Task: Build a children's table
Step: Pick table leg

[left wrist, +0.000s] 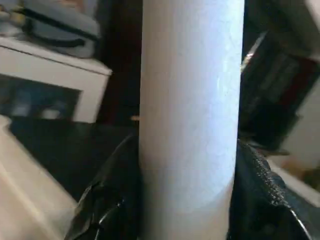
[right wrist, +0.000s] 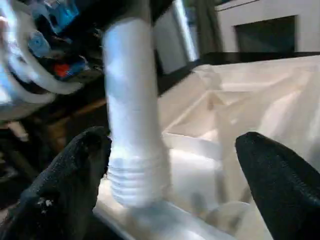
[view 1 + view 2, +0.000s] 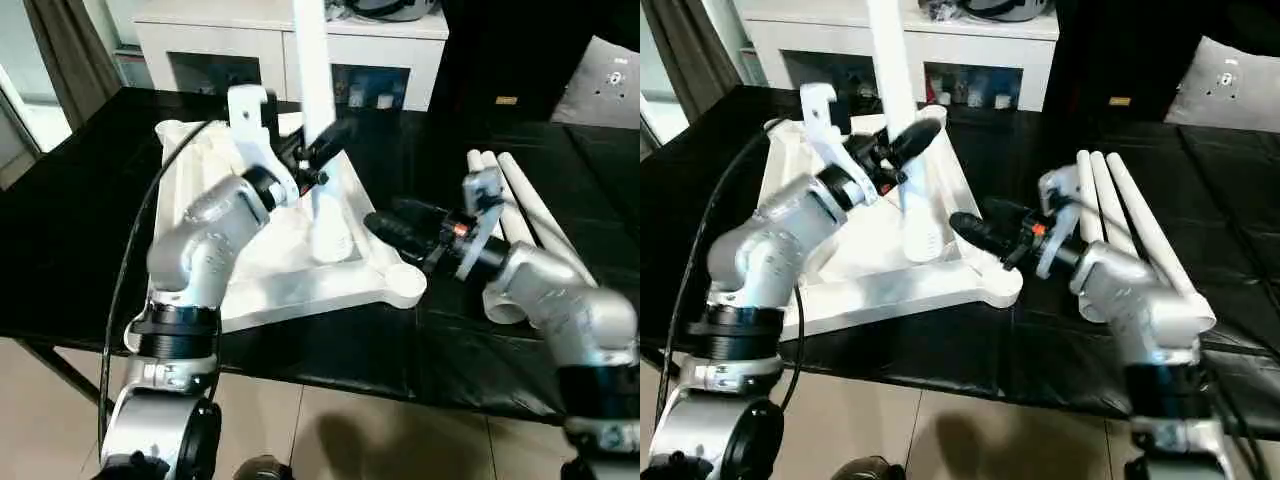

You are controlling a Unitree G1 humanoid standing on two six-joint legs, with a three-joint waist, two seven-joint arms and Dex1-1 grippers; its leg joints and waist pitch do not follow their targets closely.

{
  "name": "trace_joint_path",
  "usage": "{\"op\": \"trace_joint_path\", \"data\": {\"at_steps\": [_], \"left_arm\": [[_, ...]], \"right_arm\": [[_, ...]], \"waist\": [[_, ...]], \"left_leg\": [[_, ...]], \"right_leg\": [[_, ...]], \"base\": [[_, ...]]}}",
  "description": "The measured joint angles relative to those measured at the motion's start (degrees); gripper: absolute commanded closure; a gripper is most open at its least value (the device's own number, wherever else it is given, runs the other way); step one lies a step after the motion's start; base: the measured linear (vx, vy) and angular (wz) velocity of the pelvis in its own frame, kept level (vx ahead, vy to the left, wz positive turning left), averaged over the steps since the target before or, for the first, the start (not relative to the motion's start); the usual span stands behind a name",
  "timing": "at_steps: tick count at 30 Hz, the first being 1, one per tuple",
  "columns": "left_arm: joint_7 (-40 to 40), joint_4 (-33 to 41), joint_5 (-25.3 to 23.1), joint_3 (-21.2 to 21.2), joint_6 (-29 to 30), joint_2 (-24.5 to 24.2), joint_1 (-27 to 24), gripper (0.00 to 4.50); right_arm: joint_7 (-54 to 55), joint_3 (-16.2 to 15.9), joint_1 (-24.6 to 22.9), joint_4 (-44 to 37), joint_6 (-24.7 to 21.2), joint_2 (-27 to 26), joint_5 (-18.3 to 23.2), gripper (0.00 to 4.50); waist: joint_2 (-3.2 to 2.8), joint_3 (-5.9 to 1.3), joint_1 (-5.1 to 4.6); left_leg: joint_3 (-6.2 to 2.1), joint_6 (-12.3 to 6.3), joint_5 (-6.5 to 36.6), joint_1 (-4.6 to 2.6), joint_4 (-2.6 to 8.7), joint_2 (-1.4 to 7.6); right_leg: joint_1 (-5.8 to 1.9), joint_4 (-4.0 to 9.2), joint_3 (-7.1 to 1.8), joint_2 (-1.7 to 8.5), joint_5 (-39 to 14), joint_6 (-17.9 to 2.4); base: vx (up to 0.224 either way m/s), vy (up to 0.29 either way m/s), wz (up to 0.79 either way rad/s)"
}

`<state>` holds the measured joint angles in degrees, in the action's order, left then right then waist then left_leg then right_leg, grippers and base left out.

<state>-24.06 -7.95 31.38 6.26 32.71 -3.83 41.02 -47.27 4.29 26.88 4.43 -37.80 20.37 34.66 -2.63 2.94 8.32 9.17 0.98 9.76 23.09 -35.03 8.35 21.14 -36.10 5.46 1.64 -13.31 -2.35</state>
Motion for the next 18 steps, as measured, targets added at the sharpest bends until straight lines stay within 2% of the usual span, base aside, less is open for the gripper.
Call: {"op": "trace_joint_path", "data": {"at_steps": [2, 9, 14, 17, 18], "left_arm": [[-0.8, 0.0, 1.0, 0.1, 1.3, 0.0, 0.0, 2.64], [-4.1, 1.6, 5.1, 0.1, 6.0, -0.4, 0.0, 2.64], [-7.8, 4.7, 5.9, -2.5, 6.9, -1.9, -0.2, 2.64], [-9.7, 6.0, 4.3, -5.1, 5.5, -2.8, -0.5, 2.64], [-10.8, 6.9, 3.0, -7.1, 4.5, -3.6, -0.9, 2.64]], "right_arm": [[-1.1, 0.5, 0.2, -0.3, -1.2, 0.1, 1.7, 0.16], [-3.7, 0.8, 0.6, -0.3, -3.2, 1.1, 3.3, 0.16], [-6.0, -0.8, 0.8, -1.9, -3.1, 2.6, 3.3, 0.16], [-6.7, -1.5, 0.8, -2.8, -3.1, 2.9, 3.2, 0.16], [-7.0, -2.5, 0.7, -3.3, -3.1, 2.9, 2.9, 0.16]], "waist": [[0.00, 0.00, 0.03], [0.01, 0.01, 0.30], [0.01, 0.01, 0.44], [0.01, 0.01, 0.44], [0.01, 0.01, 0.43]], "left_leg": [[0.00, 0.00, 0.0, 0.00, 0.00, 0.00], [0.01, 0.00, 0.0, 0.02, -0.01, 0.00], [0.02, 0.00, 0.0, 0.01, -0.01, 0.00], [0.02, 0.00, 0.0, 0.01, 0.00, 0.00], [0.02, 0.00, 0.0, 0.01, 0.00, 0.00]], "right_leg": [[0.00, 0.00, 0.00, 0.00, 0.0, 0.0], [0.01, 0.00, 0.00, 0.01, 0.0, 0.0], [0.01, 0.00, 0.00, 0.00, 0.0, 0.0], [0.01, 0.00, 0.00, 0.00, 0.0, 0.0], [0.01, 0.00, 0.00, 0.00, 0.0, 0.0]], "base": [[0.000, 0.000, 0.00], [0.000, 0.000, 0.00], [0.000, 0.000, 0.00], [0.000, 0.000, 0.00], [0.000, 0.000, 0.00]]}}
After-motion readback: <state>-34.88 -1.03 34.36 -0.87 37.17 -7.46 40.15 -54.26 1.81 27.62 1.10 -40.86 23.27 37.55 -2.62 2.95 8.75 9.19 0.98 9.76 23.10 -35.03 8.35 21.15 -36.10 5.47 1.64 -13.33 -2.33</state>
